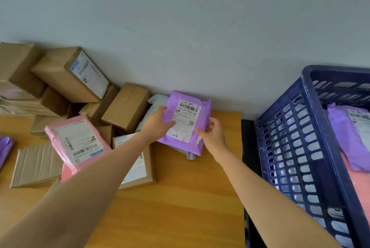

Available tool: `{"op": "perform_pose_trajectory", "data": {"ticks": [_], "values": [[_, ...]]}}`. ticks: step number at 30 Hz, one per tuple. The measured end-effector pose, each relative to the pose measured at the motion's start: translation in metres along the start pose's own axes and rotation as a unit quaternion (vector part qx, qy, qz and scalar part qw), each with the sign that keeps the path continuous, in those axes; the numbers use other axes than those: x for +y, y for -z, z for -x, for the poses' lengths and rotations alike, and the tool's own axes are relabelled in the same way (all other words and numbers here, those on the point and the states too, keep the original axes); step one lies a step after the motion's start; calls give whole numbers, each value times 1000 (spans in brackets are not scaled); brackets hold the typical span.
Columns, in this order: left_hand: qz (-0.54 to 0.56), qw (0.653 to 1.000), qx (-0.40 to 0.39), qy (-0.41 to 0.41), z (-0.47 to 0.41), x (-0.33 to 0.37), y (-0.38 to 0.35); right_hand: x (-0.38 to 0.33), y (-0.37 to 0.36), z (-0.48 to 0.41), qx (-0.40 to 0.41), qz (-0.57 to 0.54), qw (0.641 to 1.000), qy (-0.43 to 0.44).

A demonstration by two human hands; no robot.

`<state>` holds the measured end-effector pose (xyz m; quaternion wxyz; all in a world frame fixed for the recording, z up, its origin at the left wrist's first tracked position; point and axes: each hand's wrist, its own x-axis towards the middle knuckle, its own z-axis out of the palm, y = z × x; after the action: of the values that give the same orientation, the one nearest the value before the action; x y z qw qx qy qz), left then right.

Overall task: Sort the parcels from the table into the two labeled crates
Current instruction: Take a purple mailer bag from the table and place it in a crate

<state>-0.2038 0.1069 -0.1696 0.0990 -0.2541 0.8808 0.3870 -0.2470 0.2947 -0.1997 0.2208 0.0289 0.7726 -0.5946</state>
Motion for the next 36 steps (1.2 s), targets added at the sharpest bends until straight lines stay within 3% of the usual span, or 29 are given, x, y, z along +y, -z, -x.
{"op": "perform_pose_trajectory", "data": {"ticks": [11, 18, 29, 36], "values": [[92, 995, 23, 24, 7, 6, 12, -7, 4, -3, 22, -26, 999, -24], [137, 990, 33, -25, 40, 7, 42, -31, 4, 32, 14, -48, 999, -1], [159, 978, 19, -132, 125, -5, 114, -82, -15, 122, 16, -28, 996, 88], [183, 966, 49, -178, 190, -23, 148, -108, -39, 192, 24, -8, 987, 159]]}}
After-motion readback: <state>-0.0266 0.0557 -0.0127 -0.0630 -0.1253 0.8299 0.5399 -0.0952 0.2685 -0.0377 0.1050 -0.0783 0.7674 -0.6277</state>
